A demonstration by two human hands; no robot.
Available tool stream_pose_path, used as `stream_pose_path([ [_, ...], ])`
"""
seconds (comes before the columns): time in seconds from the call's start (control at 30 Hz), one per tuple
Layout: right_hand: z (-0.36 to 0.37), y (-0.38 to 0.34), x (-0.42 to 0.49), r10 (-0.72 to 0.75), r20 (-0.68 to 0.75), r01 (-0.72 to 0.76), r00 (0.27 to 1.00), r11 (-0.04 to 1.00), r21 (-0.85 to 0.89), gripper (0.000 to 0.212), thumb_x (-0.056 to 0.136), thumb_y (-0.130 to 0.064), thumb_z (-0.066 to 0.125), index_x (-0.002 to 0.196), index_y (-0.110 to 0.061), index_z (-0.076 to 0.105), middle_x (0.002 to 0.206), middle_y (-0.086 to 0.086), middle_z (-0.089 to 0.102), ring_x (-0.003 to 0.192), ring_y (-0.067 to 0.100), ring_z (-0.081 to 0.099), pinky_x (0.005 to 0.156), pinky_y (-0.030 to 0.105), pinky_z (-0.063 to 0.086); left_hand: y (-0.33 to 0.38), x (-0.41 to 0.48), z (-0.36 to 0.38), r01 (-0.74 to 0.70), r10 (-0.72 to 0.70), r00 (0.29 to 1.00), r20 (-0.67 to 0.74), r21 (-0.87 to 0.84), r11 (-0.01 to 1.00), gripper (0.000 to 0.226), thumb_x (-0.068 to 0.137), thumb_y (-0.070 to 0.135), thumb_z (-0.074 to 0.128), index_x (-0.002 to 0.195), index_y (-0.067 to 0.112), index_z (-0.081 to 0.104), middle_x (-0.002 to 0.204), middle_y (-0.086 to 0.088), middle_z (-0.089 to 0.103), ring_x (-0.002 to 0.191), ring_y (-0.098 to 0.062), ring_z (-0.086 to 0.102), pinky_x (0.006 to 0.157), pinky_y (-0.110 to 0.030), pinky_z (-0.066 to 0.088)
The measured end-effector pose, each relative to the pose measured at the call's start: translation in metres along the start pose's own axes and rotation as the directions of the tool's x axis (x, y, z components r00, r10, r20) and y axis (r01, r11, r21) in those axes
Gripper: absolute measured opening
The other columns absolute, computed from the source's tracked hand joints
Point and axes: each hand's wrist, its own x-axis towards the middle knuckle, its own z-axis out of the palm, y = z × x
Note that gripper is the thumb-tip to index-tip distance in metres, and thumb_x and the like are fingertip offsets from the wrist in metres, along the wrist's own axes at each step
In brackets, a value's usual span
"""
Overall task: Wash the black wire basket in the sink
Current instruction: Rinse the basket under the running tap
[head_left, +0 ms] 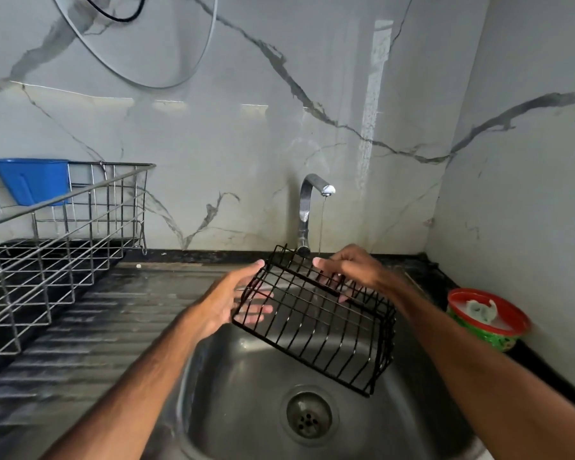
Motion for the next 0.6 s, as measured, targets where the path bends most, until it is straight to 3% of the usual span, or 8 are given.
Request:
stream_pose_path([
  [0.13,-0.008,-0.023,0.012,0.001,0.1,0.005,0.995,0.998,-0.063,0.041,0.091,-0.041,0.071,0.079,-0.002,0.076,0.067,-0.006,0.072,0.063,0.015,0.072,0.056,0.041,0.062,0.001,0.002,-0.009,0.086,-0.088,0.994,0.065,0.045,0.995,0.075,0.082,0.063,0.066,0.13,0.006,0.064,0.118,-0.014,0.077,0.108,-0.034,0.075,0.094,-0.047,0.058],
  [0.27,-0.011,-0.032,0.023,0.015,0.188,0.012,0.982,0.99,-0.142,0.044,0.09,-0.044,0.071,0.082,-0.001,0.076,0.072,0.003,0.074,0.064,0.019,0.07,0.066,0.048,0.063,-0.003,0.003,-0.007,0.142,-0.154,0.981,0.114,0.108,0.984,0.079,0.082,0.064,0.066,0.131,0.003,0.06,0.119,-0.017,0.076,0.108,-0.036,0.074,0.095,-0.05,0.057],
  [0.4,-0.016,-0.035,0.031,0.022,0.224,0.029,0.974,0.975,-0.221,0.048,0.09,-0.047,0.072,0.09,0.001,0.077,0.081,0.007,0.077,0.066,0.018,0.071,0.073,0.051,0.062,-0.004,0.003,-0.005,0.175,-0.204,0.964,0.173,0.168,0.97,0.097,0.065,0.068,0.077,0.133,0.002,0.057,0.118,-0.017,0.076,0.108,-0.036,0.075,0.093,-0.046,0.057],
  [0.5,-0.016,-0.039,0.033,-0.001,0.245,0.077,0.969,0.95,-0.301,0.043,0.091,-0.048,0.07,0.079,-0.007,0.077,0.063,-0.007,0.071,0.056,0.006,0.064,0.075,0.046,0.058,-0.005,0.004,0.0,0.186,-0.223,0.958,0.18,0.198,0.962,0.096,0.069,0.069,0.077,0.134,0.003,0.054,0.115,-0.018,0.077,0.104,-0.035,0.076,0.09,-0.044,0.058],
  [0.6,-0.016,-0.043,0.033,-0.031,0.276,0.109,0.961,0.956,-0.272,0.037,0.093,-0.041,0.07,0.062,-0.021,0.073,0.055,-0.011,0.065,0.052,0.002,0.059,0.077,0.049,0.058,-0.006,0.004,0.007,0.193,-0.225,0.962,0.156,0.193,0.962,0.089,0.073,0.069,0.07,0.132,0.005,0.052,0.111,-0.02,0.077,0.095,-0.035,0.077,0.084,-0.042,0.059],
])
